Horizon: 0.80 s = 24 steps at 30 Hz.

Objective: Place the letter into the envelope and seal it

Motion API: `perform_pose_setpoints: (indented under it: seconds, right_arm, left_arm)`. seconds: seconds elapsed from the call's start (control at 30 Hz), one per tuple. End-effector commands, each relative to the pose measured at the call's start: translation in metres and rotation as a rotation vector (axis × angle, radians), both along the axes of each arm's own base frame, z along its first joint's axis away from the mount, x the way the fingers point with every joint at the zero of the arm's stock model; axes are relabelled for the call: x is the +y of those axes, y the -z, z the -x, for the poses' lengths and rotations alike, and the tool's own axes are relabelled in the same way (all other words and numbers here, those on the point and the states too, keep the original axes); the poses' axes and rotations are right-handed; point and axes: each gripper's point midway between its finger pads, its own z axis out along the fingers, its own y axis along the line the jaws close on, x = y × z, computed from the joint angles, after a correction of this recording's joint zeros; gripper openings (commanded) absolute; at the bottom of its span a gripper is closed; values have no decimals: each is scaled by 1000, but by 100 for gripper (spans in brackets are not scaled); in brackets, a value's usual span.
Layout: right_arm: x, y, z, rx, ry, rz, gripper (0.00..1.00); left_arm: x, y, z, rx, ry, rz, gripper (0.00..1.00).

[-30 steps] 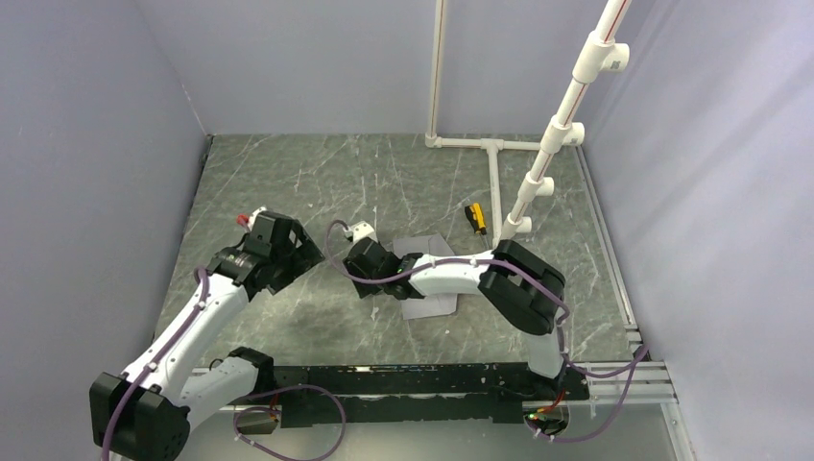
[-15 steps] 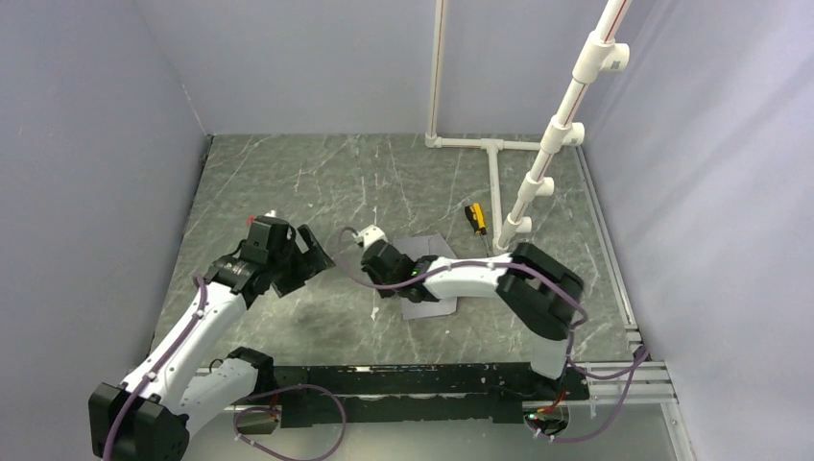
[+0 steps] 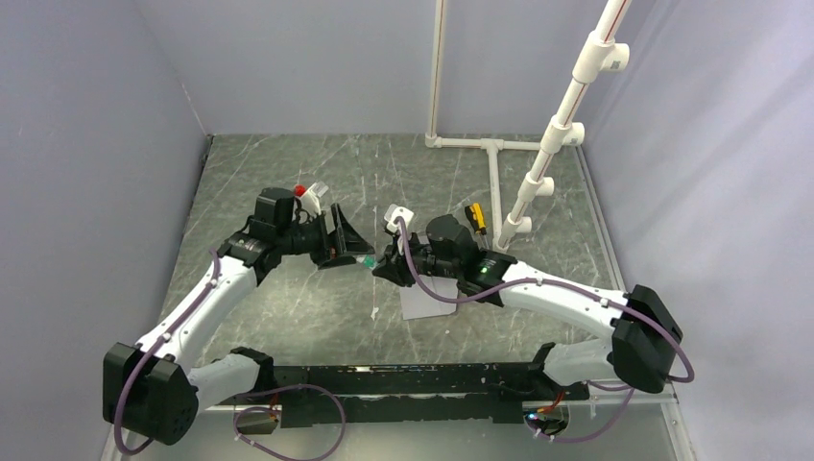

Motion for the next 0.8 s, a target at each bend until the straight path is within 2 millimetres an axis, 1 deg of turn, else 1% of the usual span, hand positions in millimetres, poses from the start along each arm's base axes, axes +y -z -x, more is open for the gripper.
perform_pose_setpoints:
  seconds: [0.0, 0.07, 0.13, 0.33, 0.43, 0.5, 0.53, 0.67, 0.7, 0.77]
  right_arm:
    - [5, -38, 11, -104, -139, -55, 13]
    - [4, -39, 9, -109, -139, -45, 13]
    - [3, -39, 9, -111, -138, -43, 13]
    - [4, -38, 7, -97, -155, -27, 13]
    - [5, -36, 5, -96, -158, -21, 13]
    - [6, -35, 3, -96, -160, -19, 13]
    - [7, -36, 3, -95, -163, -21, 13]
    - [9, -39, 6, -106, -198, -27, 14]
    - [10, -39, 5, -110, -202, -25, 14]
    - [10, -40, 6, -112, -210, -28, 15]
  left_arm:
    - [-20, -42, 12, -113, 205, 159, 78]
    - [-22, -35, 14, -76, 220, 171, 65]
    - [-25, -30, 17, -37, 240, 197, 58]
    - [-27, -21, 19, 19, 241, 221, 51]
    - [-27, -18, 19, 40, 245, 224, 44]
    - [-28, -17, 21, 49, 262, 231, 42]
    - [-28, -18, 22, 49, 270, 233, 39]
    - [-26, -17, 20, 47, 264, 197, 31]
    - [-27, -17, 19, 50, 265, 200, 27]
    - [-28, -19, 19, 56, 273, 217, 13]
